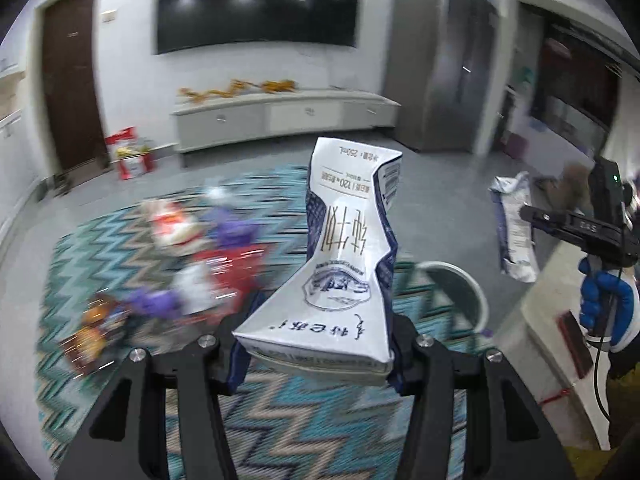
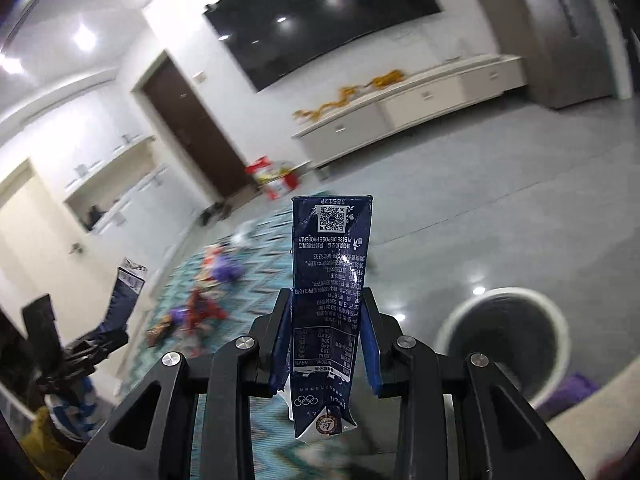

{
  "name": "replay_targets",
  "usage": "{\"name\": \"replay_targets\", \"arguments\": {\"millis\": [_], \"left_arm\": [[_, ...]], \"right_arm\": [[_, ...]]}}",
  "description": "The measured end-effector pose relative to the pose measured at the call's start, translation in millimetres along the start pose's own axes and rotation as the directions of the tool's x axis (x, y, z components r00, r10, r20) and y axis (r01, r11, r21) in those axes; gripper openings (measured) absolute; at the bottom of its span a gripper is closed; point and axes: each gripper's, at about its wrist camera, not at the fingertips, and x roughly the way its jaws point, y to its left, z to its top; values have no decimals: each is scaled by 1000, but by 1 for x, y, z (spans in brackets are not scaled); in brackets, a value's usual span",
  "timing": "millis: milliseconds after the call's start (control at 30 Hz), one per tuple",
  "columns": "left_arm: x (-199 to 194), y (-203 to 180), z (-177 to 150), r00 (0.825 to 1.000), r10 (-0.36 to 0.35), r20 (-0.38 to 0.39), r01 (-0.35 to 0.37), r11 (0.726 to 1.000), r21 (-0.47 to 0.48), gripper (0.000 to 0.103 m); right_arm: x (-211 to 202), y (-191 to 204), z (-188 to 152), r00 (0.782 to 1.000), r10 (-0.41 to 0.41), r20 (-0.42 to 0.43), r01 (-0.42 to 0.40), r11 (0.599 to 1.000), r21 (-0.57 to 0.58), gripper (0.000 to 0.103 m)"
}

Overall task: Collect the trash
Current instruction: 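Carry both cartons over the white trash bin, then open both tools to drop the cartons into the bin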

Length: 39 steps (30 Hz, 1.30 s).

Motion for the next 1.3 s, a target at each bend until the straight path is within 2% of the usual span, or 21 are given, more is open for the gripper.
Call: {"name": "replay_targets", "arguments": {"millis": [67,233,400,533,700,767,933,1067,1167,1300], "left_arm": [[28,-36,11,998,-47,-33,49,998,44,50],[94,-108,30,983,-132,-130,145,984,102,50],[160,-164,40,953,-166,-254,196,975,100,51],[211,-200,45,932,-156,-328,204,972,118,51],[264,-227,45,901,-197,-388,243,967,75,52],[279,-232,45,885,-229,-405,266,963,36,55],[284,-231,46,871,-298,-392,314,949,-25,59],[263,-218,53,890,-296,-348,309,951,-20,60],[237,-201,60,912,-287,-293,294,956,-23,60],[197,-170,69,944,-256,-208,253,967,-39,66]], "right_arm": [[-6,-22,-1,997,-75,14,75,997,3,32],[-4,-65,-4,983,-185,10,184,982,49,32],[24,-104,-3,958,-283,-41,285,955,84,32],[50,-128,0,938,-336,-85,343,934,99,32],[74,-152,-2,920,-368,-136,384,915,120,32],[80,-162,-1,912,-382,-147,401,906,134,41],[71,-169,1,913,-388,-127,406,898,169,45],[57,-155,5,922,-378,-87,387,909,154,45],[44,-132,10,926,-374,-49,377,918,124,47],[31,-95,17,938,-346,3,345,936,77,51]]}}
